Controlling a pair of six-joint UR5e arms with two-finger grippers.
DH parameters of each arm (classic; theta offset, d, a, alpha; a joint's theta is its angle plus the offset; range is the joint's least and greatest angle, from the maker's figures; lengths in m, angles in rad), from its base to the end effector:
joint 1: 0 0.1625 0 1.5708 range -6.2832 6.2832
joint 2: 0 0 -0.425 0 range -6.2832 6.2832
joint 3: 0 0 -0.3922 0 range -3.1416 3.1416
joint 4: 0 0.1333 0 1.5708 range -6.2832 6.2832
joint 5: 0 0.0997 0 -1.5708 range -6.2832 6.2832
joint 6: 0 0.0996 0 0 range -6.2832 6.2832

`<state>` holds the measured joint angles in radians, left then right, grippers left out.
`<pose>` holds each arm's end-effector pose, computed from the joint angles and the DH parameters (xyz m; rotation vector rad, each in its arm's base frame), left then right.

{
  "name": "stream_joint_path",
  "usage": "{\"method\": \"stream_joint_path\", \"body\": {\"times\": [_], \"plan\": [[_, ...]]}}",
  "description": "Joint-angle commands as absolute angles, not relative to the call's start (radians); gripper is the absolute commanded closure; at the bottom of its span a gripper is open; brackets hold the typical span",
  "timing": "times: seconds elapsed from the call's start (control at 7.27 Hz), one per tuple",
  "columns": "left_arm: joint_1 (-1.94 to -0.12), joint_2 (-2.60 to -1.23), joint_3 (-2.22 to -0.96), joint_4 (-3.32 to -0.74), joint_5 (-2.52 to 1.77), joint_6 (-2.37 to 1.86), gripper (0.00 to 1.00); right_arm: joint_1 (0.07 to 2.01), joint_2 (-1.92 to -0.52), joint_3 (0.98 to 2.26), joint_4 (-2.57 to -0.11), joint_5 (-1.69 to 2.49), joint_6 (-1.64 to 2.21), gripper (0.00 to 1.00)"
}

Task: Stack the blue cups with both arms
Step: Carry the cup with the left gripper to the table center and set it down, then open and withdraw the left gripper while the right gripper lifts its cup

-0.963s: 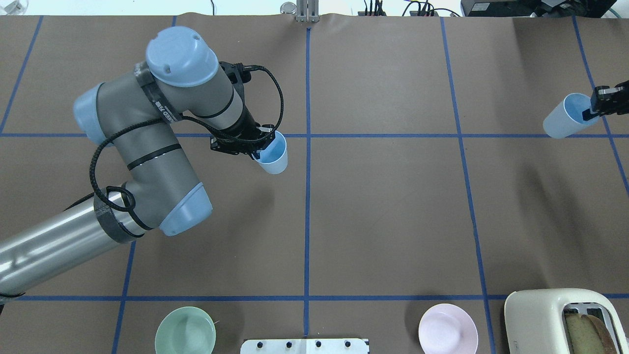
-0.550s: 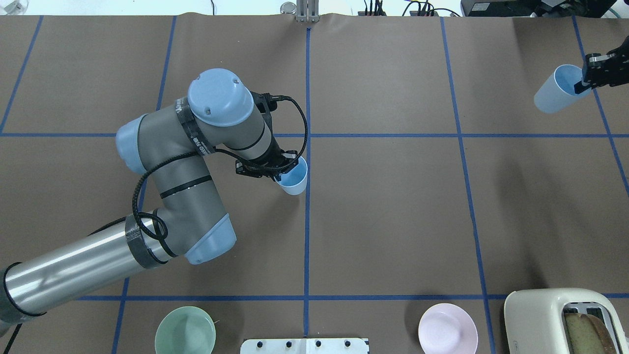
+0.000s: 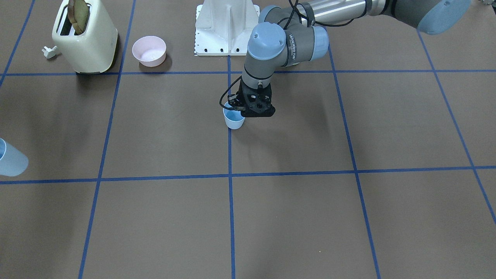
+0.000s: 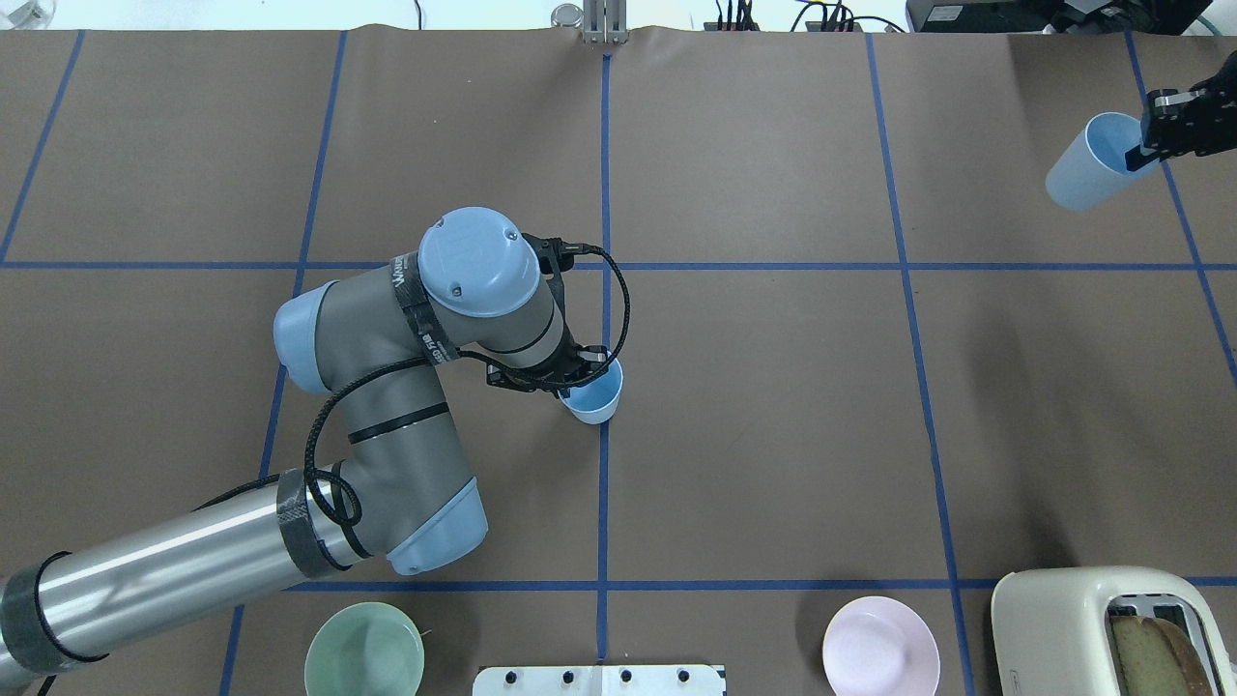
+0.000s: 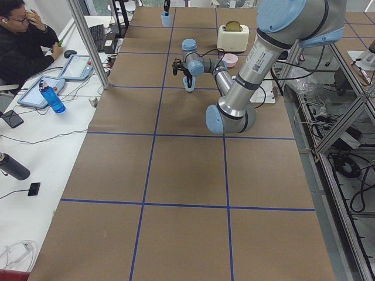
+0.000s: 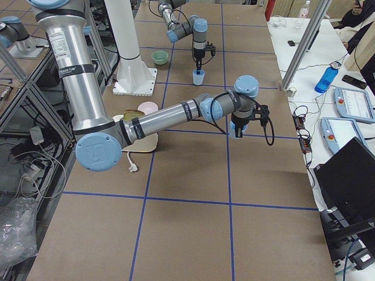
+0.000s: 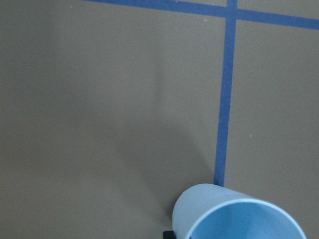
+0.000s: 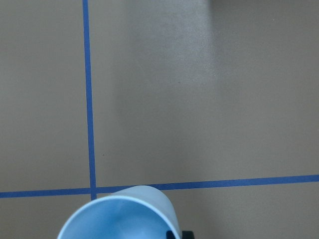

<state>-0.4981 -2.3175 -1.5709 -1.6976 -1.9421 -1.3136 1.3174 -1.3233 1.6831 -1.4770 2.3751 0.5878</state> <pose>0.5788 -0.4254 0.1912 -0.0045 0.9295 -0.0612 -0.0886 -0.5876 0.4549 0.0687 -0.8957 0.1293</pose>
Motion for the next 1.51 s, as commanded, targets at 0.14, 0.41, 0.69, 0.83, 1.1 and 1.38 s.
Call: {"method": "stream_joint_path", "body": {"times": [0.14, 0.41, 0.69, 0.83, 1.1, 1.38], "plan": [[-0.494, -2.333, -1.56, -1.698, -1.94, -1.312, 1.0, 1.319, -1.322, 1.683, -1.477, 2.37, 0.588, 1.0], [-0.494, -2.329, -1.563, -1.698, -1.939, -1.304, 0.31, 1.319, -1.321, 1.681, -1.477, 2.37, 0.588, 1.0], [-0.497, -2.327, -1.572, -1.698, -1.94, -1.302, 0.03, 1.318, -1.309, 1.68, -1.48, 2.372, 0.591, 1.0], [-0.5, -2.324, -1.598, -1.697, -1.939, -1.298, 0.02, 1.316, -1.292, 1.684, -1.502, 2.376, 0.598, 1.0], [-0.583, -2.275, -1.669, -1.683, -1.977, -1.217, 0.02, 1.31, -1.156, 1.728, -1.702, 2.369, 0.624, 1.0], [-0.769, -2.168, -1.73, -1.683, -2.153, -1.032, 0.02, 1.241, -1.118, 1.805, -1.73, 2.361, 0.801, 1.0]]}}
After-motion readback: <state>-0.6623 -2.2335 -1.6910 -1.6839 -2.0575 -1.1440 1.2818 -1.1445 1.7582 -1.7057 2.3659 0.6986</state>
